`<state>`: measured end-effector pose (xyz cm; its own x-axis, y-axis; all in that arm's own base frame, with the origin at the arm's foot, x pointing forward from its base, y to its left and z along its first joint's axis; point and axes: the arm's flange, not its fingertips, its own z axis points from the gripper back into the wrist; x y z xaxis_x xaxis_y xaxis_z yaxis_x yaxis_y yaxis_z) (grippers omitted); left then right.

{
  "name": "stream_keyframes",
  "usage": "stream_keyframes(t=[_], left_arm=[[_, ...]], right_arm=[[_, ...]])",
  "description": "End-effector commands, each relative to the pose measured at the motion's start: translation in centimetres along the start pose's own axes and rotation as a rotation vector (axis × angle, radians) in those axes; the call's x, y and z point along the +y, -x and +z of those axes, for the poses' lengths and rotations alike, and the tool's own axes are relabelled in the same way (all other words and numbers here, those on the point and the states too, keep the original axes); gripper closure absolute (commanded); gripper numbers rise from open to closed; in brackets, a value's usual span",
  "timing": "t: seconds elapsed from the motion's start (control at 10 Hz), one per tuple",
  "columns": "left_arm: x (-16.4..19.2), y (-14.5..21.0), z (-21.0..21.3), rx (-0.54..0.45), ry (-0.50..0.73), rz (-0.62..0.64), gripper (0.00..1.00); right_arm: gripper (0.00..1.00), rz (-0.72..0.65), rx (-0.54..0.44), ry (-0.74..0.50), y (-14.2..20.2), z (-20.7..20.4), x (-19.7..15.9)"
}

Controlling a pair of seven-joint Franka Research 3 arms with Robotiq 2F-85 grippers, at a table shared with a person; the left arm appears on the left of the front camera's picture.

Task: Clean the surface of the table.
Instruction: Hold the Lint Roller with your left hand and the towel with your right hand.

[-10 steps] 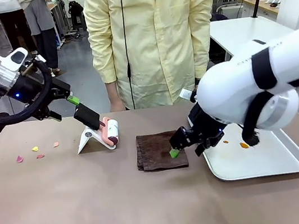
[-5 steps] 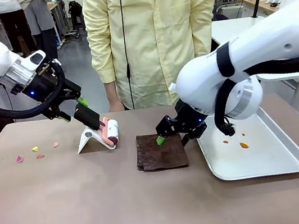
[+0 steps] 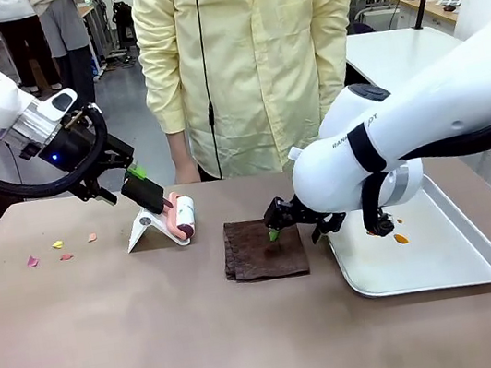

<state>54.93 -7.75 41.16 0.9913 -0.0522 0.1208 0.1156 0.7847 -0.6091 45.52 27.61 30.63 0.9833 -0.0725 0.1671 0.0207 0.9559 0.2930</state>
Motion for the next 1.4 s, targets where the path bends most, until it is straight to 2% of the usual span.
stream_keyframes(t=[0.0, 0.6, 0.7, 0.8, 0.9, 1.0, 1.1, 1.2, 1.3], left_arm=[[0.1, 0.4, 0.0, -0.04, 0.03, 0.019, 0.0], [0.8, 0.5, -0.7, -0.042, 0.053, 0.033, 0.0], [0.9, 0.6, -0.8, -0.056, 0.048, 0.032, 0.06], [1.1, 0.5, -0.8, -0.073, 0.051, 0.023, 0.57], [1.0, 0.6, -0.8, -0.072, 0.053, 0.024, 0.65], [1.1, 0.7, -0.9, -0.081, 0.054, 0.024, 1.0], [1.1, 0.6, -1.0, -0.085, 0.056, 0.026, 1.0], [1.1, 0.6, -1.0, -0.09, 0.057, 0.026, 1.0], [1.2, 0.5, -1.1, -0.095, 0.058, 0.027, 0.88]], right_arm=[[0.0, -0.054, -0.011, 0.045, -1.6, 0.1, 2.3], [0.0, -0.041, 0.023, 0.081, -2.3, -0.8, 3.4], [0.0, -0.037, 0.024, 0.086, -2.4, -0.8, 3.5], [0.0, -0.031, 0.034, 0.101, -2.5, -0.9, 3.5], [0.35, -0.021, 0.043, 0.128, -2.6, -1.1, 3.5], [0.6, -0.017, 0.058, 0.136, -2.7, -1.4, 3.6], [0.95, -0.016, 0.059, 0.143, -2.8, -1.6, 3.6], [1.0, -0.016, 0.061, 0.147, -2.8, -1.6, 3.6], [1.0, -0.018, 0.062, 0.148, -2.7, -1.6, 3.5]])
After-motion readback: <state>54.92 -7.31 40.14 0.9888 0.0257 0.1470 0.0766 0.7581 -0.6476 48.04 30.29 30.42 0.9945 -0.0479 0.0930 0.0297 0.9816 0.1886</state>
